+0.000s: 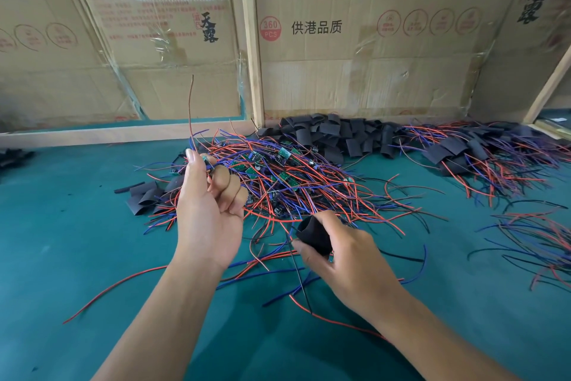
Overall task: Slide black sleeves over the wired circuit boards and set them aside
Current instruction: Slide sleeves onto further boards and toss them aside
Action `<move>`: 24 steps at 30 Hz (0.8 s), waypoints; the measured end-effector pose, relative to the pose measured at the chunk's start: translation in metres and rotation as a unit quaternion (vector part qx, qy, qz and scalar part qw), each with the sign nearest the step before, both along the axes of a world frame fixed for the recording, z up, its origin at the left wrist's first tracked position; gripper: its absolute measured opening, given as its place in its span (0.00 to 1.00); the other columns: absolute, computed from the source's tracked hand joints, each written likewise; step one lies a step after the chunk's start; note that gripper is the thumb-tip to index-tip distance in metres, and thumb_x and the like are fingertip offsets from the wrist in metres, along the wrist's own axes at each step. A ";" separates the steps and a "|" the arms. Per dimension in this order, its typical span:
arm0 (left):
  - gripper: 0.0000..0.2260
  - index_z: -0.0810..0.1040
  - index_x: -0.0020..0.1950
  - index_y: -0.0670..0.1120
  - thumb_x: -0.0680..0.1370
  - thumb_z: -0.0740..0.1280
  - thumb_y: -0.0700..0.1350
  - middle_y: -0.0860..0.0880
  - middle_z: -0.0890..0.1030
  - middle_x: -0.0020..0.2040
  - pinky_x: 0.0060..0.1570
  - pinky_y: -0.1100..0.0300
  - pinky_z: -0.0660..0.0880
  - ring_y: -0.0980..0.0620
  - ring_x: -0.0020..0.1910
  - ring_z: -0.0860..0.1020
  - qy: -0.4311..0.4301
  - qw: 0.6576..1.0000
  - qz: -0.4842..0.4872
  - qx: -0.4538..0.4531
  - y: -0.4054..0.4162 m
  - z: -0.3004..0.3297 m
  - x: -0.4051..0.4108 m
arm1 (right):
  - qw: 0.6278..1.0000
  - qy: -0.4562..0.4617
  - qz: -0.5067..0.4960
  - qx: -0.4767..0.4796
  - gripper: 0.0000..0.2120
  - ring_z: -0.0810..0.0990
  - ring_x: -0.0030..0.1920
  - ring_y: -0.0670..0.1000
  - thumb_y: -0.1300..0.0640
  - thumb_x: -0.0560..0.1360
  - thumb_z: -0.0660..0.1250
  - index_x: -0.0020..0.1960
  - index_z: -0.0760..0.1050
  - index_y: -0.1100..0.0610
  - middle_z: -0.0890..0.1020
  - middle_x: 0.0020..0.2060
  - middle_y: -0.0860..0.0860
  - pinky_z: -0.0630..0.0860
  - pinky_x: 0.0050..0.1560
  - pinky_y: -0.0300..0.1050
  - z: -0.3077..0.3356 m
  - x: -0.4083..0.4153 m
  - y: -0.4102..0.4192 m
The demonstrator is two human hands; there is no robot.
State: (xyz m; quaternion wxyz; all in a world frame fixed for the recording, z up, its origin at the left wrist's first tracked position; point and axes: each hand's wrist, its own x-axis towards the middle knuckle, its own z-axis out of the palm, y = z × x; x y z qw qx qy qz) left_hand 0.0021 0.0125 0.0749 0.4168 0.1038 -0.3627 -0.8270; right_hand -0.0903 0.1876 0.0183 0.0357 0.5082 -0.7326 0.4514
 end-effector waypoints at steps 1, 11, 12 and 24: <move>0.19 0.57 0.38 0.51 0.83 0.58 0.60 0.51 0.52 0.33 0.24 0.61 0.55 0.53 0.27 0.52 -0.001 1.000 -0.001 -0.008 0.001 0.000 0.000 | 1.000 -0.005 -0.004 -0.006 0.13 0.80 0.38 0.46 0.41 0.77 0.64 0.52 0.73 0.50 0.82 0.41 0.42 0.78 0.41 0.51 0.000 0.000 0.000; 0.14 0.66 0.41 0.51 0.78 0.61 0.59 0.52 0.55 0.30 0.25 0.61 0.54 0.55 0.25 0.53 0.013 0.998 0.006 -0.068 0.012 0.001 -0.004 | 0.997 0.073 -0.036 0.003 0.13 0.79 0.37 0.49 0.43 0.78 0.66 0.55 0.74 0.52 0.82 0.41 0.44 0.78 0.38 0.51 0.003 -0.002 0.003; 0.14 0.64 0.40 0.51 0.77 0.61 0.59 0.52 0.55 0.30 0.25 0.61 0.54 0.55 0.25 0.53 0.012 0.998 0.009 -0.066 0.011 0.001 -0.003 | 0.997 0.073 -0.034 0.002 0.12 0.79 0.37 0.50 0.45 0.78 0.67 0.55 0.75 0.52 0.82 0.42 0.44 0.78 0.38 0.51 0.003 -0.002 0.003; 0.15 0.63 0.41 0.51 0.79 0.61 0.58 0.52 0.56 0.30 0.25 0.62 0.56 0.55 0.25 0.55 -0.007 0.997 0.023 -0.073 0.015 0.001 -0.003 | 0.984 0.172 -0.042 0.008 0.17 0.79 0.45 0.46 0.51 0.76 0.69 0.64 0.75 0.49 0.80 0.48 0.43 0.79 0.39 0.44 0.002 -0.003 0.003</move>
